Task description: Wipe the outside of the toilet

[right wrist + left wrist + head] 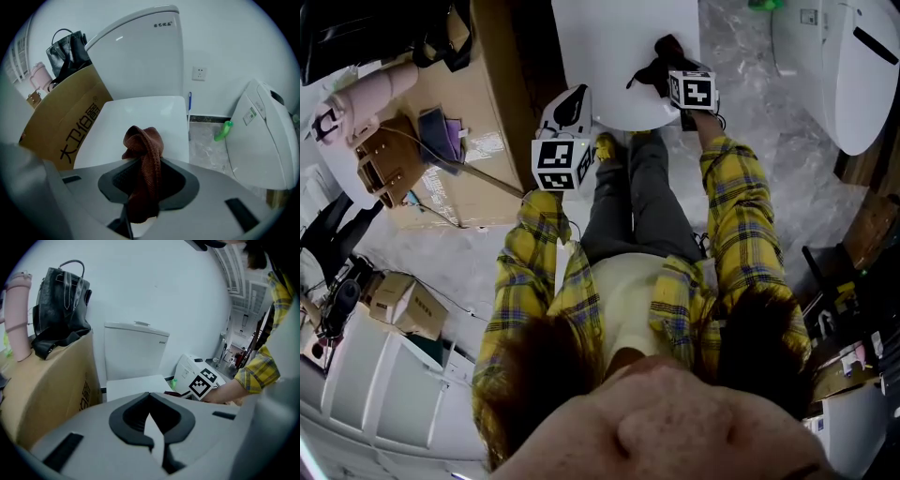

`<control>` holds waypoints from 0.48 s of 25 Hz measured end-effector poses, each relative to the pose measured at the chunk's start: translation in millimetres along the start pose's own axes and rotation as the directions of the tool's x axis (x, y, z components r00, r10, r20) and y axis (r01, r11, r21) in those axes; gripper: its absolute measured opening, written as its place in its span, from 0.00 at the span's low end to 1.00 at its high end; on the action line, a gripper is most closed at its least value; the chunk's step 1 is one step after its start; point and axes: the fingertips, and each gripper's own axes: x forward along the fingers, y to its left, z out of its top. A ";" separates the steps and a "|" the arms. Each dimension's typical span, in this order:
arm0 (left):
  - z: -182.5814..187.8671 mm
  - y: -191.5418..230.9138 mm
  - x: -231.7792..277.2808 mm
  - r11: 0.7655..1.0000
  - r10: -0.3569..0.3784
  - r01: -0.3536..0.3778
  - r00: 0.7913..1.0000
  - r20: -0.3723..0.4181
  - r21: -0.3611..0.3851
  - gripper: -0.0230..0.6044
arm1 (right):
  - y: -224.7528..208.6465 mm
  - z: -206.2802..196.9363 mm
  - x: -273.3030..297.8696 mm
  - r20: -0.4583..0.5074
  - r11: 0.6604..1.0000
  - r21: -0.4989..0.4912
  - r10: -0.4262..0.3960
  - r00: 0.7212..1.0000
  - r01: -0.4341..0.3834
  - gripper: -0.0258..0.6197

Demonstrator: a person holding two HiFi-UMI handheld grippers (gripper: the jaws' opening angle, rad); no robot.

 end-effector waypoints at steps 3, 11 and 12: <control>0.8 -5.2 1.6 1.000 -0.010 0.010 1.000 -0.001 0.009 0.04 | -21.0 -6.4 -6.1 0.004 0.999 0.034 -0.039 0.999 0.039 0.23; 2.0 -8.5 -3.3 1.000 -0.011 0.011 1.000 0.008 0.012 0.04 | -38.6 -8.3 -35.4 0.045 0.994 0.060 -0.090 0.995 0.087 0.23; 1.6 -8.1 -4.2 1.000 -0.008 0.008 1.000 0.009 0.011 0.04 | -34.0 -4.5 -41.2 0.068 0.995 0.055 -0.081 0.994 0.077 0.23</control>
